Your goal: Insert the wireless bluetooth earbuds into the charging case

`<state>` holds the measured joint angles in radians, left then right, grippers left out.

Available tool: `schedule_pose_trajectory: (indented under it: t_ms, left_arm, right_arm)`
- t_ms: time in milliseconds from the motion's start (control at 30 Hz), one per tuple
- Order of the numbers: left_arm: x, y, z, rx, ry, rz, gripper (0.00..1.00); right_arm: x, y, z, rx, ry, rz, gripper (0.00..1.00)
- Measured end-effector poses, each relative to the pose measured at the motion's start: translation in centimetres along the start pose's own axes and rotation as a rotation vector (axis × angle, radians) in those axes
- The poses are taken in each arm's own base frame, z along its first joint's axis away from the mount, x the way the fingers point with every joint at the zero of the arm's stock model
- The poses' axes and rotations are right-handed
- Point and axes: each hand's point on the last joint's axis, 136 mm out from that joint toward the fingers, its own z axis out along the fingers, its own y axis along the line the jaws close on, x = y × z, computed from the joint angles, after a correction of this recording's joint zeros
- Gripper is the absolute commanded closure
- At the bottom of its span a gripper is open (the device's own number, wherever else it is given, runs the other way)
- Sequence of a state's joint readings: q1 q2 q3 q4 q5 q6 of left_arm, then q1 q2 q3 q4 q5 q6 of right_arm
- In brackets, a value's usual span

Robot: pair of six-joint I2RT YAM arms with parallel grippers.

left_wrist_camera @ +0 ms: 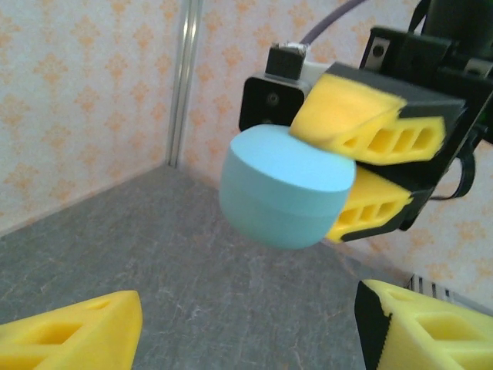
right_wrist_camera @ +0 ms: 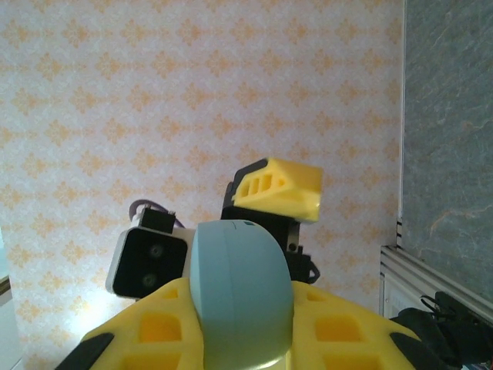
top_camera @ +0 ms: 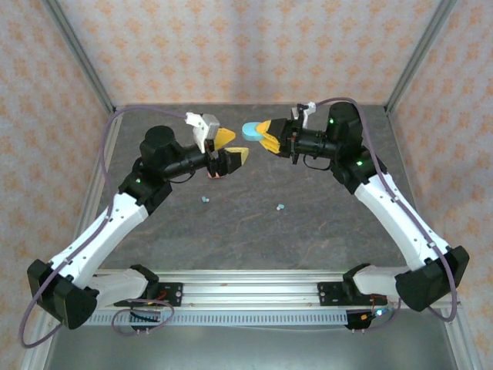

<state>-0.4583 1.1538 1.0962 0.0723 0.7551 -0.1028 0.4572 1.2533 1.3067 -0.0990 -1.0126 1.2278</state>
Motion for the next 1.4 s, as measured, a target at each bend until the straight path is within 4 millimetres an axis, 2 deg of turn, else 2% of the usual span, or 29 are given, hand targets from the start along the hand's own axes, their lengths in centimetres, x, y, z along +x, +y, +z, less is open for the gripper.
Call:
schedule_pose_trajectory:
  t_ms: [300, 467, 800, 1000, 1067, 1200, 1400]
  left_arm:
    - [-0.9, -0.4, 1.5, 0.079, -0.007, 0.050, 0.39]
    - [-1.2, -1.0, 2.2, 0.138, -0.006, 0.052, 0.48]
    - [-2.0, -2.1, 2.5, 0.196, -0.029, 0.058, 0.48]
    - [-2.2, -2.5, 2.5, 0.211, -0.037, 0.056, 0.65]
    - [-2.1, -2.5, 2.6, 0.214, -0.036, 0.054, 0.65]
    - [-2.1, -2.5, 2.6, 0.217, -0.035, 0.057, 0.58]
    - [-2.1, -2.6, 2.6, 0.218, -0.034, 0.062, 0.58]
  right_arm:
    - [0.7, 0.1, -0.3, 0.002, 0.023, -0.004, 0.85]
    - [0.7, 0.2, -0.4, 0.000, 0.023, -0.006, 0.85]
    - [1.1, 0.2, -0.4, -0.001, 0.049, -0.010, 0.85]
    - [1.2, 0.2, -0.4, 0.000, 0.054, -0.008, 0.84]
    - [1.2, 0.2, -0.5, 0.000, 0.053, -0.008, 0.84]
    - [1.2, 0.2, -0.5, 0.000, 0.054, -0.007, 0.84]
    - [1.2, 0.2, -0.5, 0.000, 0.053, -0.006, 0.84]
